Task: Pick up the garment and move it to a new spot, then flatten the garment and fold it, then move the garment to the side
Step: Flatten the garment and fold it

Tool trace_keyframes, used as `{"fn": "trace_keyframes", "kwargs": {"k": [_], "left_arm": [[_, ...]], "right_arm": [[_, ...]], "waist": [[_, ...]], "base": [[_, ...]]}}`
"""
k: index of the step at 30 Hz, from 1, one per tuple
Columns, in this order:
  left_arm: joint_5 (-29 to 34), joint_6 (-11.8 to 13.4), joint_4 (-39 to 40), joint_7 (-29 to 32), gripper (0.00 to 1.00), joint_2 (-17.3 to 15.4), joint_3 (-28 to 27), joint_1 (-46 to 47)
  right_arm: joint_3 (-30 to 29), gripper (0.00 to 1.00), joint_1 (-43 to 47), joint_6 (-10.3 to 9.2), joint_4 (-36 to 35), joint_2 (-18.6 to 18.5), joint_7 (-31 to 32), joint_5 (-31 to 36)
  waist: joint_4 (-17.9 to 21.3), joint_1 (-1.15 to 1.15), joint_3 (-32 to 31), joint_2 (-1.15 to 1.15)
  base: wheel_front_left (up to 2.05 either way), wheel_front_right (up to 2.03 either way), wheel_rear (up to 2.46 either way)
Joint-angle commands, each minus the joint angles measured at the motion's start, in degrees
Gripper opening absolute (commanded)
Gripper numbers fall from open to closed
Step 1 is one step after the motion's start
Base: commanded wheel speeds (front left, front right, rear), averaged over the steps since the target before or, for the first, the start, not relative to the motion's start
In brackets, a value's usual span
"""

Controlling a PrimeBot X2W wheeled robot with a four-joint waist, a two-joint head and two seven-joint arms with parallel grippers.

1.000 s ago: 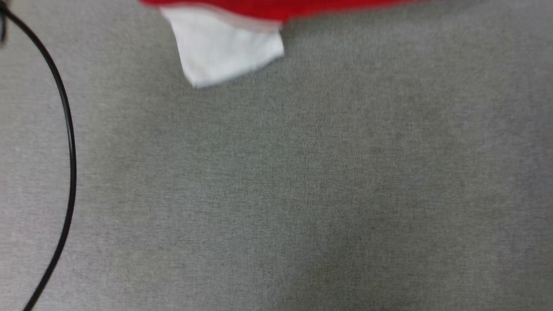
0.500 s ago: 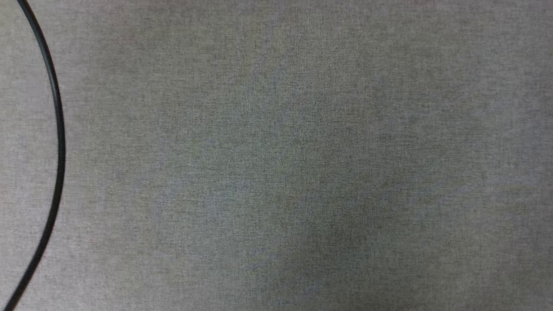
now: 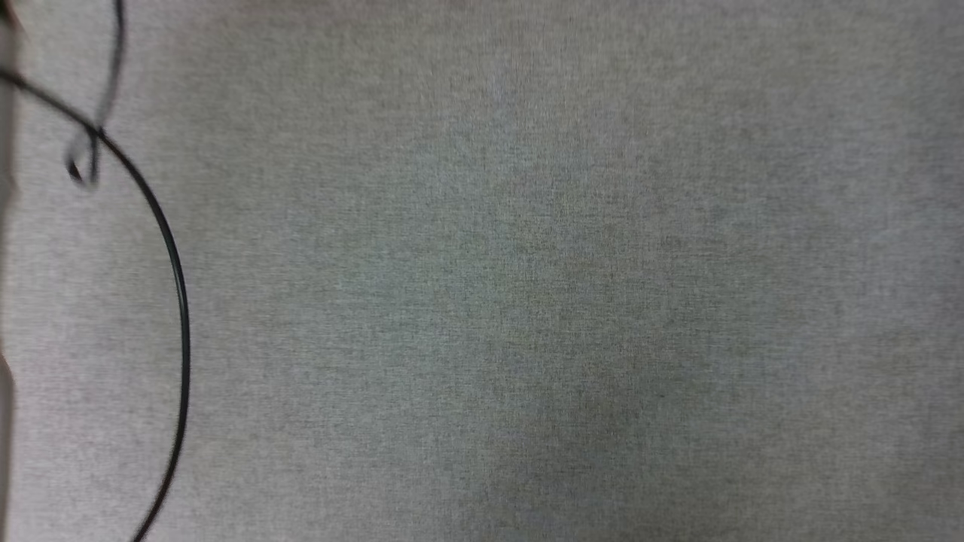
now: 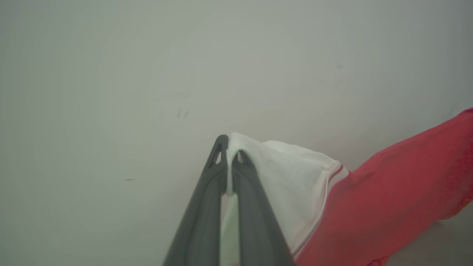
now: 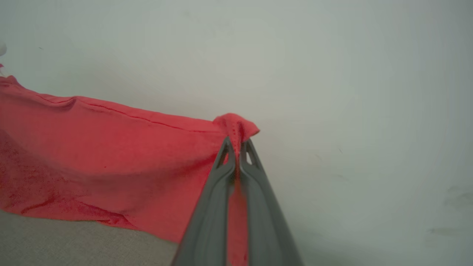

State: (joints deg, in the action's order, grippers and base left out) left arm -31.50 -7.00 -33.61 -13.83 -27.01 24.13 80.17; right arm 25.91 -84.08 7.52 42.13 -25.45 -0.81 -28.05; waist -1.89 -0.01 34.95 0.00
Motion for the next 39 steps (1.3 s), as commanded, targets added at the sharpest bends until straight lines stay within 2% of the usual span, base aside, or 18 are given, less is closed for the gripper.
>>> {"fn": "trace_keyframes", "kwargs": {"k": [1, 6, 10, 15, 22, 30, 39], "left_arm": [[-0.1, 0.2, 0.7, -0.4, 0.00, -0.6, 0.1, -2.2], [-1.0, 2.9, 6.6, -1.0, 0.00, -1.2, -0.3, -16.5], [-1.6, 6.3, 13.9, -1.1, 0.00, -1.5, 0.3, -30.2], [-4.9, 9.5, 21.8, -0.2, 0.00, -2.4, 0.3, -46.0], [-9.0, 13.6, 28.9, 1.3, 0.00, -3.8, 0.5, -64.4], [-14.9, 15.1, 31.7, 3.1, 0.00, -4.0, 1.4, -80.3], [-20.1, 16.4, 34.1, 6.0, 0.00, -4.8, 2.3, -92.5]], "right_arm": [[0.4, 0.00, 1.7, -0.07, -0.7, -0.5, -0.6, -0.9], [4.6, 0.00, 12.0, -0.07, -3.9, -2.9, -1.4, -5.2], [6.3, 0.00, 21.7, -0.07, -8.0, -5.3, -1.4, -8.4], [7.7, 0.00, 33.4, -0.07, -12.8, -8.0, 0.6, -9.9], [8.3, 0.00, 47.2, -0.07, -17.1, -10.0, 3.5, -10.4], [7.4, 0.00, 61.7, -0.07, -19.8, -11.1, 5.7, -11.5], [3.6, 0.00, 76.9, -0.07, -24.9, -12.3, 8.3, -12.5]], "waist": [[-0.1, 0.01, -1.2, 0.00], [-0.2, 0.01, -5.5, 0.00], [-0.7, 0.01, -10.0, 0.00], [-0.9, 0.01, -15.3, 0.00], [-1.1, 0.01, -22.3, 0.00], [-1.5, 0.01, -29.6, 0.00], [-1.4, 0.01, -34.9, 0.00]], "base": [[0.00, 0.00, 0.00], [0.00, 0.00, 0.00], [0.00, 0.00, 0.00], [0.00, 0.00, 0.00], [0.00, 0.00, 0.00], [0.00, 0.00, 0.00], [0.00, 0.00, 0.00]]}}
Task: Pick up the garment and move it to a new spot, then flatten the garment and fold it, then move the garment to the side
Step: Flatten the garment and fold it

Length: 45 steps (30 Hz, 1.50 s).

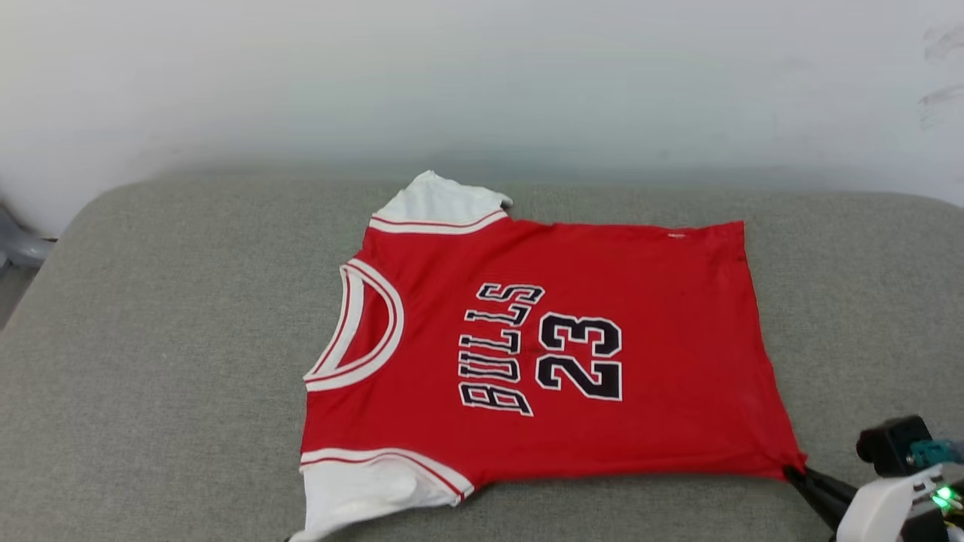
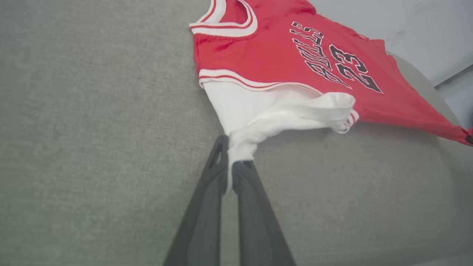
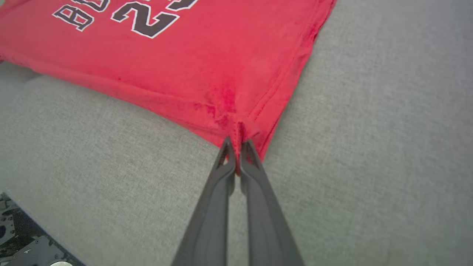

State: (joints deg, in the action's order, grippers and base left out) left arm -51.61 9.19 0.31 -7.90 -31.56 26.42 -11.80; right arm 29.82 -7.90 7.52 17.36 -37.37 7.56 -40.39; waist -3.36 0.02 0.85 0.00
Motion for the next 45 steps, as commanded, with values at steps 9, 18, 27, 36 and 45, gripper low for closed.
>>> {"fn": "trace_keyframes", "kwargs": {"k": [9, 18, 27, 36, 45], "left_arm": [[-2.7, 1.1, 1.9, 3.0, 0.00, -1.6, 0.9, -6.3], [0.0, 1.4, 1.8, 2.4, 0.00, -2.1, 1.0, -2.4], [4.7, -0.5, 0.2, 5.5, 0.00, -4.9, 2.1, 7.6], [7.7, -4.6, -4.2, 9.3, 0.00, -4.9, 3.3, 22.1], [10.3, -9.4, -13.2, 12.0, 0.00, -3.3, 5.1, 36.0]], "right_arm": [[-6.3, 0.00, 12.4, -0.07, -5.6, 0.5, 2.8, 0.9], [-11.3, 0.00, 15.4, -0.07, -9.1, 2.9, 4.8, 3.2], [-14.5, 0.00, 13.2, -0.07, -11.2, 4.2, 6.5, 4.3], [-14.9, 0.00, 7.8, -0.07, -12.3, 4.8, 8.4, 4.4], [-13.2, 0.00, -1.1, -0.07, -10.1, 4.7, 9.3, 4.6]], "waist": [[-0.2, -0.02, -2.1, 0.00], [-0.6, -0.02, -1.9, 0.00], [-0.5, -0.02, -1.3, 0.00], [1.2, -0.02, 2.8, 0.00], [3.3, -0.02, 10.8, 0.00]], "base": [[0.00, 0.00, 0.00], [0.00, 0.00, 0.00], [0.00, 0.00, 0.00], [0.00, 0.00, 0.00], [0.00, 0.00, 0.00]]}}
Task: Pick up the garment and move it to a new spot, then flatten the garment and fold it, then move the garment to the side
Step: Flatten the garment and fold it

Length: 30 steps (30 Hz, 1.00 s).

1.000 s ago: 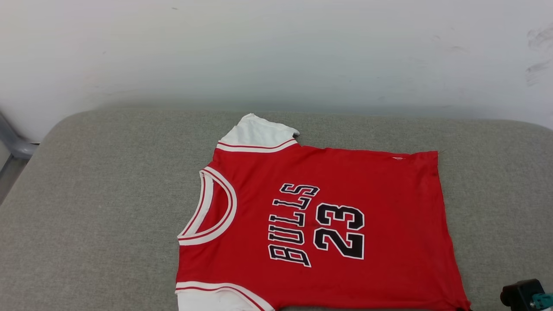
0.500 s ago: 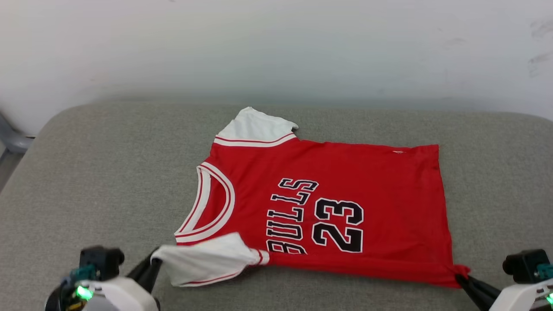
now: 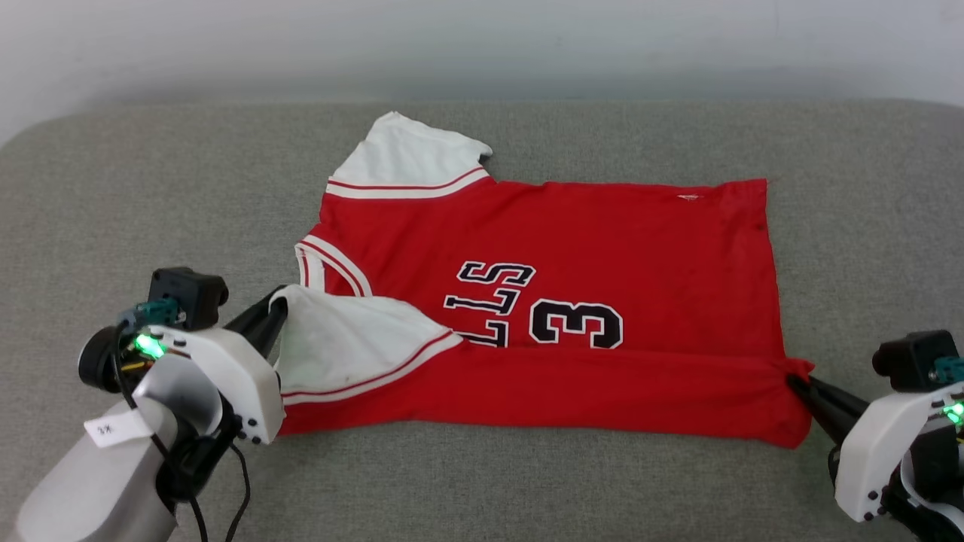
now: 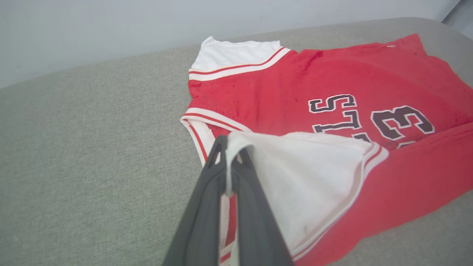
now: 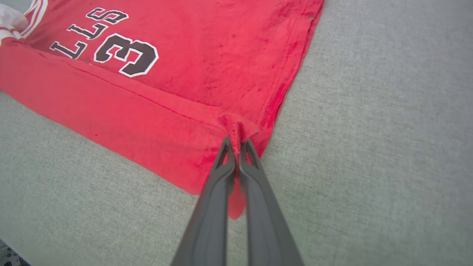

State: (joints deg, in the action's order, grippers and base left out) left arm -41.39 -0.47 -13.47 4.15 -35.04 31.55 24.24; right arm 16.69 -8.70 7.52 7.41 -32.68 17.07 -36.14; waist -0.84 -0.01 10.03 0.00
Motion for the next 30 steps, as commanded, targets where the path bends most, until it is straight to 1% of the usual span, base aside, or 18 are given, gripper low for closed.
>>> {"fn": "trace_keyframes", "kwargs": {"k": [1, 10, 14, 18, 19, 20, 21, 24, 26, 29, 30], "left_arm": [[0.2, -0.3, -0.6, 0.1, 0.00, 0.5, 0.3, 1.2], [1.4, -3.6, -12.9, 0.2, 0.00, 2.9, 2.2, 8.5], [1.4, -4.9, -17.8, -0.8, 0.00, 4.3, 3.2, 10.1], [1.3, -5.7, -21.3, -2.0, 0.00, 5.6, 4.5, 11.0], [1.4, -5.9, -21.8, -2.3, 0.27, 5.7, 4.6, 11.3], [1.8, -6.0, -22.4, -2.7, 1.00, 5.6, 4.8, 11.6], [1.7, -6.0, -23.0, -2.8, 1.00, 5.6, 5.0, 11.8], [1.4, -6.5, -23.4, -2.6, 1.00, 5.6, 5.8, 12.9], [0.7, -6.6, -23.4, -1.8, 1.00, 5.0, 6.2, 13.5], [-0.6, -6.9, -22.0, 1.2, 1.00, 4.1, 7.1, 14.3], [-1.7, -6.9, -21.6, 3.2, 1.00, 3.7, 7.6, 14.5]], "right_arm": [[0.1, 0.00, -1.2, -0.07, 0.4, 0.0, -0.3, 0.4], [3.1, 0.00, -7.4, -0.07, 4.4, 0.2, -0.9, 0.4], [4.5, 0.00, -8.5, -0.07, 6.0, 0.4, -1.2, 0.5], [4.9, 0.00, -8.7, -0.07, 7.1, 0.5, -2.0, -0.1], [4.6, 0.29, -8.6, -0.07, 7.1, 0.6, -2.4, -0.1], [4.3, 0.80, -8.4, -0.07, 7.2, 0.5, -2.8, 0.1], [4.0, 1.00, -8.1, -0.07, 7.0, 0.5, -3.1, 0.2], [3.0, 1.00, -6.5, -0.07, 6.2, 0.6, -3.8, 0.3], [2.5, 1.00, -5.4, -0.07, 5.2, 0.2, -3.8, 0.5], [1.5, 1.00, -4.0, -0.07, 3.7, 0.0, -3.6, 1.2], [1.2, 1.00, -3.5, -0.07, 3.3, 0.0, -3.5, 1.4]], "waist": [[0.9, 0.01, 2.4, 0.00], [1.7, 0.01, 8.1, 0.00], [1.8, 0.01, 9.0, 0.00], [1.4, 0.01, 8.2, 0.00], [1.3, 0.01, 7.8, 0.00], [1.2, 0.01, 7.2, 0.00], [1.0, 0.01, 6.7, 0.00], [0.1, 0.01, 4.6, 0.00], [-0.4, 0.01, 3.3, 0.00], [-0.8, 0.01, 1.6, 0.00], [-1.0, 0.01, 1.1, 0.00]], "base": [[0.00, 0.00, 0.00], [0.00, 0.00, 0.00], [0.00, 0.00, 0.00], [0.00, 0.00, 0.00], [0.00, 0.00, 0.00], [0.00, 0.00, 0.00], [0.00, 0.00, 0.00], [0.00, 0.00, 0.00], [0.00, 0.00, 0.00], [0.00, 0.00, 0.00], [0.00, 0.00, 0.00]]}}
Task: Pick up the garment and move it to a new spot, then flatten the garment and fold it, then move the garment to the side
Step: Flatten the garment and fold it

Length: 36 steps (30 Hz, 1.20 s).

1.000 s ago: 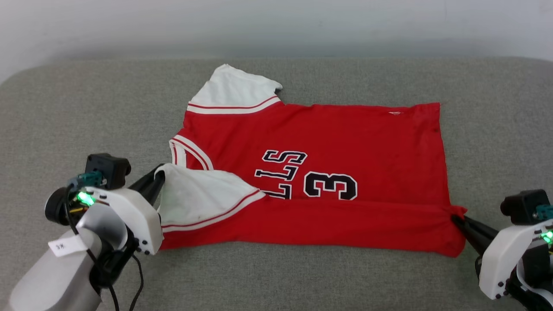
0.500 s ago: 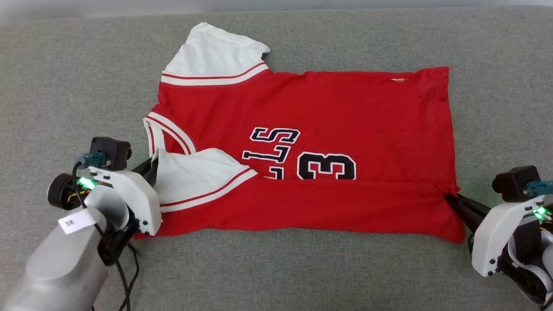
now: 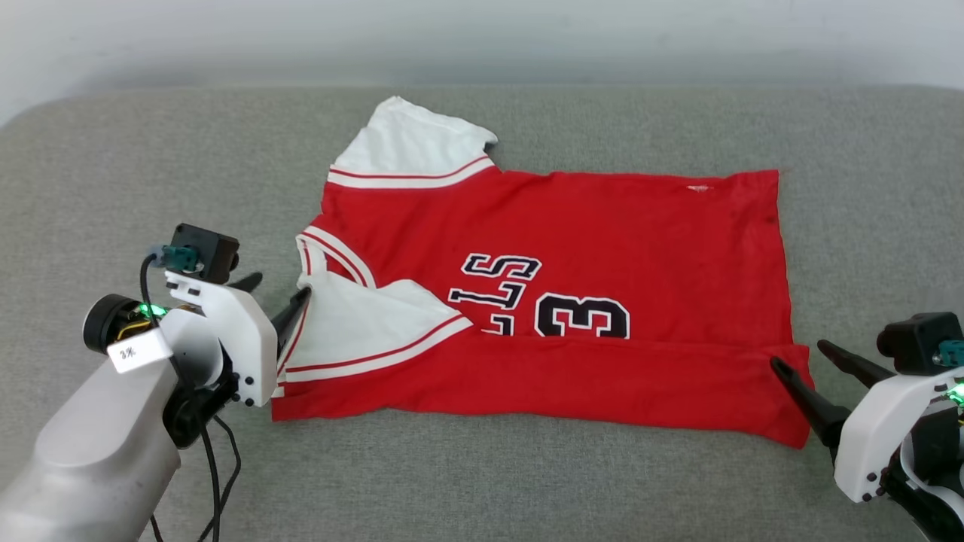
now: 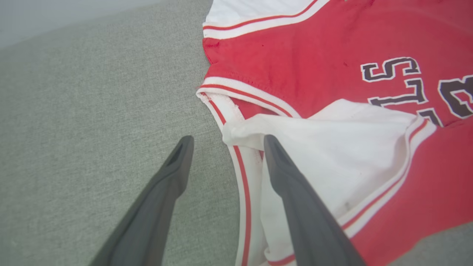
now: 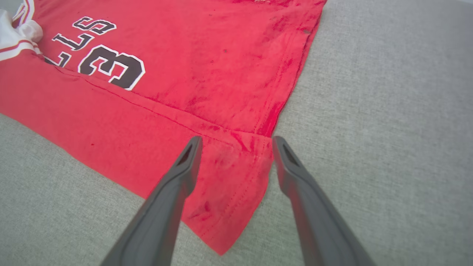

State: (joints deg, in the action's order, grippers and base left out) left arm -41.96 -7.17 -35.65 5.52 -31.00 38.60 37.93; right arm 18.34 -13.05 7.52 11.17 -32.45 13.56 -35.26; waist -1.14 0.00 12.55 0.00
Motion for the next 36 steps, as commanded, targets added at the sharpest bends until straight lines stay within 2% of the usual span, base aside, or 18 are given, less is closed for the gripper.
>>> {"fn": "trace_keyframes", "kwargs": {"k": [1, 10, 16, 25, 33, 34, 35, 36], "left_arm": [[-2.1, -0.2, 1.1, 4.1, 1.00, -0.7, 1.0, 1.0], [-11.4, -0.2, 8.0, 26.6, 1.00, -5.2, 5.6, 4.7], [-14.3, -0.3, 8.8, 35.6, 1.00, -6.2, 7.7, 4.5], [-14.0, -0.1, 5.6, 37.8, 1.00, -6.4, 10.7, 1.1], [-15.8, -0.1, 0.6, 36.9, 1.00, -3.5, 12.6, -2.1], [-16.0, -0.1, 0.2, 36.6, 0.64, -3.1, 12.6, -2.2], [-16.4, -0.1, 0.1, 36.3, 0.08, -2.8, 12.7, -2.3], [-17.0, -0.1, 0.2, 35.9, 0.00, -2.5, 12.8, -2.4]], "right_arm": [[-0.7, 1.00, 1.3, -0.07, -0.8, 0.0, 0.2, 0.7], [-1.8, 1.00, 3.0, -0.07, -2.7, 1.6, 2.9, 1.9], [-1.7, 1.00, 2.8, -0.07, -3.7, 2.1, 3.6, 2.1], [-1.2, 1.00, 1.0, -0.06, -4.2, 2.5, 3.8, 2.4], [-0.8, 1.00, -0.1, -0.06, -3.9, 2.5, 3.7, 2.3], [-0.9, 1.00, -0.3, -0.06, -3.8, 2.4, 3.7, 2.3], [-0.9, 1.00, -0.5, -0.07, -3.8, 2.3, 3.8, 2.2], [-0.9, 1.00, -0.8, -0.06, -3.9, 2.2, 3.9, 2.2]], "waist": [[-0.8, 0.00, -1.9, 0.00], [-1.3, 0.00, -4.0, 0.00], [-0.5, 0.00, -3.6, 0.00], [1.7, 0.00, -0.7, 0.00], [2.5, 0.00, 0.9, 0.00], [2.5, 0.00, 0.8, 0.00], [2.6, 0.00, 0.7, 0.00], [2.6, 0.00, 0.5, 0.00]], "base": [[0.00, 0.00, 0.00], [0.00, 0.00, 0.00], [0.00, 0.00, 0.00], [0.00, 0.00, 0.00], [0.00, 0.00, 0.00], [0.00, 0.00, 0.00], [0.00, 0.00, 0.00], [0.00, 0.00, 0.00]]}}
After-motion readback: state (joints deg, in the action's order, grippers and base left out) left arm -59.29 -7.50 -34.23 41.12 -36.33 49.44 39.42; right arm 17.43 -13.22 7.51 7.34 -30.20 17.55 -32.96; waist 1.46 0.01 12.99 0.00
